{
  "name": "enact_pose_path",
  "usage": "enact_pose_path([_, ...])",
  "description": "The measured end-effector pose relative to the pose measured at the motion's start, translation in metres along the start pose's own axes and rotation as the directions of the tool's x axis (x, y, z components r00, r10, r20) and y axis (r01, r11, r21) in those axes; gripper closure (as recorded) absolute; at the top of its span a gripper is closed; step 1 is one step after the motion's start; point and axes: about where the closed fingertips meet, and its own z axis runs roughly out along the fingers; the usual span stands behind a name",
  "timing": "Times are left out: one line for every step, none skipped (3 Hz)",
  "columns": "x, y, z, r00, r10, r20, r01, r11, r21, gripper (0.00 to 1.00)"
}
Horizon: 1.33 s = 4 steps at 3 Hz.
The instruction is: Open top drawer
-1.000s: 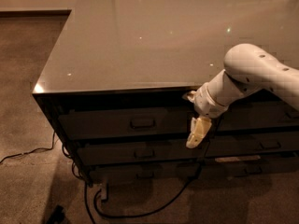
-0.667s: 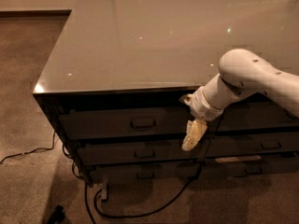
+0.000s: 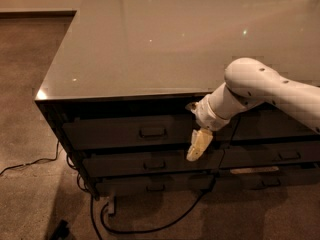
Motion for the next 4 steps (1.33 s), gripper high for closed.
enact_pose_path([-0.001, -0.014, 0.013, 1.000, -0.001, 0.010, 0.001, 1.0000, 0.008, 0.00])
enact_pose_path([-0.001, -0.026, 0.024, 1.000, 0.006, 0.009, -0.006, 0.9999, 0.010, 0.00])
enact_pose_path([0.010, -0.028, 0.037, 0.999, 0.032, -0.003, -0.032, 0.9995, -0.004, 0.00])
enact_pose_path([0.024, -0.020, 0.048, 0.998, 0.045, -0.042, -0.046, 0.9986, -0.026, 0.19])
